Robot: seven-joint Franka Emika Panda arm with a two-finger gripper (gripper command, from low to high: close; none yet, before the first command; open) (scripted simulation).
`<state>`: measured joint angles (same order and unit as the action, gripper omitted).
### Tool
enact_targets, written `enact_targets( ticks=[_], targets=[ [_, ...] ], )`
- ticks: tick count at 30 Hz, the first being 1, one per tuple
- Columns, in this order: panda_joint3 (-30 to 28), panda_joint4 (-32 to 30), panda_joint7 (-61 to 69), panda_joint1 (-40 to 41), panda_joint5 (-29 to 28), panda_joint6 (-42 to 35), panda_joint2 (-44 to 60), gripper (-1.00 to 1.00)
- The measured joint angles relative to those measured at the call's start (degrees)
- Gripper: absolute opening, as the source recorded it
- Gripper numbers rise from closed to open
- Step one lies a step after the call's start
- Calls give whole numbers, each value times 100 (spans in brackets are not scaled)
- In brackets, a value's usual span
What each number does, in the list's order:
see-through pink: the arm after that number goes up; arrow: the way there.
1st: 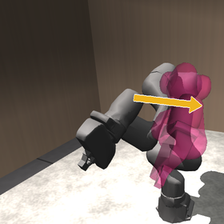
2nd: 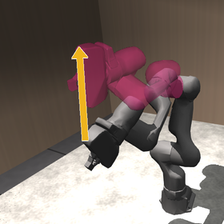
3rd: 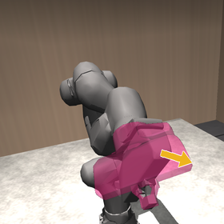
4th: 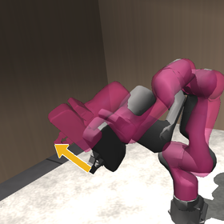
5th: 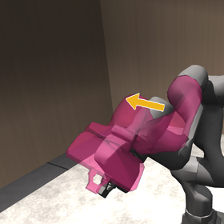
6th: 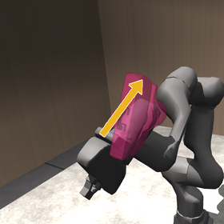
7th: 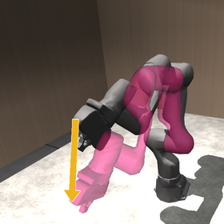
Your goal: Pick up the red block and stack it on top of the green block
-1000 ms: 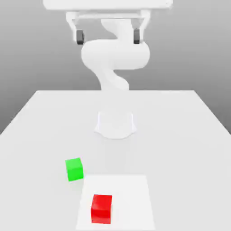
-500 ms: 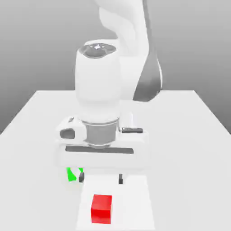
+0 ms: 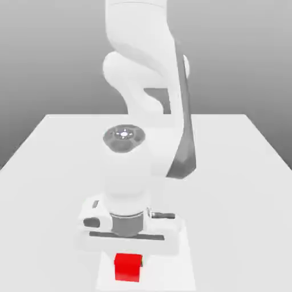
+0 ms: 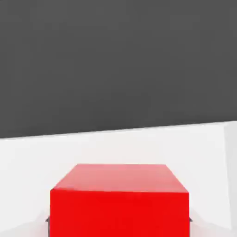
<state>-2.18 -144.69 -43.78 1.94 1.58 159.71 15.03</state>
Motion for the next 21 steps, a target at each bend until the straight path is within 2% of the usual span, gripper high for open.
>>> enact_targets(
  ticks=[3,8,15,21],
  targets=[
    [-102,-195,-144,11,-53,-410,-606,-100],
    [-456,-1100,-1055,608,-255,-540,-1643,-100],
    [-551,-2436,-2464,1558,-631,-653,-3100,-100],
    [-625,-2621,-2595,1636,-533,294,-2339,-100]
  ],
)
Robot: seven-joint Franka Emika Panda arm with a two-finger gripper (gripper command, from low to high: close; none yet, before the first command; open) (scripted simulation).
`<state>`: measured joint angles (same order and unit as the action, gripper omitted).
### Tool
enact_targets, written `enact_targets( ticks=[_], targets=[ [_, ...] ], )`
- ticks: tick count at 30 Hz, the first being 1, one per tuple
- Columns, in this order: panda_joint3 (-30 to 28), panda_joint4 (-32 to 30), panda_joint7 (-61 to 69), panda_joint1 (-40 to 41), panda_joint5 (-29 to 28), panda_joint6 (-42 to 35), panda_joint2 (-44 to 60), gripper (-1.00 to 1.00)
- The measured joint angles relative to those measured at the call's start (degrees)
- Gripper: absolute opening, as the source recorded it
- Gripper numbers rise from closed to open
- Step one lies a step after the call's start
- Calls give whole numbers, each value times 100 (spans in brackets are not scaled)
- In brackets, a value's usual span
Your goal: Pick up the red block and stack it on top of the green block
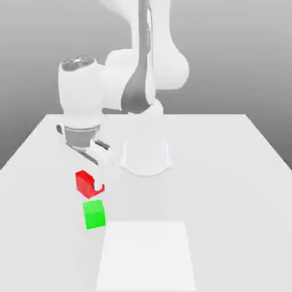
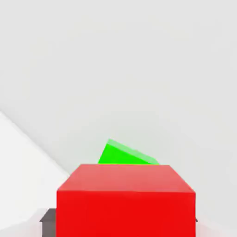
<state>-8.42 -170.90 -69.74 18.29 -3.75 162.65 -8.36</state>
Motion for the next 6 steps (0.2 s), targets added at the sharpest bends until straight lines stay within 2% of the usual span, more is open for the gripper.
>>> enact_targets(
  ticks=[2,3,6],
  targets=[
    [-11,13,96,-51,147,395,411,-100],
    [4,20,167,-82,252,593,617,100],
    [4,20,167,-81,252,593,617,100]
  ],
)
